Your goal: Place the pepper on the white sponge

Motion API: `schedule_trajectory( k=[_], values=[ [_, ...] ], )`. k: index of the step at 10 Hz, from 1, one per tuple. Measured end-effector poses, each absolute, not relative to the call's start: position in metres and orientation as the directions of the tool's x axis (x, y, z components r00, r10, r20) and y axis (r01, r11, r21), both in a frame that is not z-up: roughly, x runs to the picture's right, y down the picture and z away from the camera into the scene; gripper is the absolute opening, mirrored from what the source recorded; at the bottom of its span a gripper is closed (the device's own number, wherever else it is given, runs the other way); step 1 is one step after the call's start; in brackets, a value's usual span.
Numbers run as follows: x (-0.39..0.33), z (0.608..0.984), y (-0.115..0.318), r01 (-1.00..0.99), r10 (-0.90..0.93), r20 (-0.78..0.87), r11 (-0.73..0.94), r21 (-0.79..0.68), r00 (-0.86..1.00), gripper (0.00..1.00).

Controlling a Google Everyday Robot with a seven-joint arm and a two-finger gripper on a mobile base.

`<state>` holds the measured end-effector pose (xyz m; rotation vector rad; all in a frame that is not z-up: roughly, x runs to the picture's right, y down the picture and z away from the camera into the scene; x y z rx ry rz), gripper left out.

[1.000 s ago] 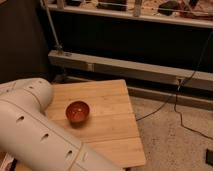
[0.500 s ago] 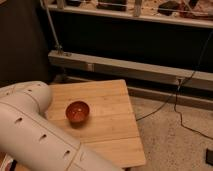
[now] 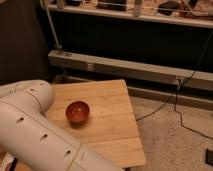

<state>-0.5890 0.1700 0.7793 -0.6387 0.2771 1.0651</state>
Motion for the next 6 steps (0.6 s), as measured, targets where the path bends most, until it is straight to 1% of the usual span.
schedule_trajectory(
  k=[6],
  values=[
    [-0.5889,0.7800,0.1717,-0.877,0.721,-0.507,0.328,-0.351,0.472,0.65]
  ],
)
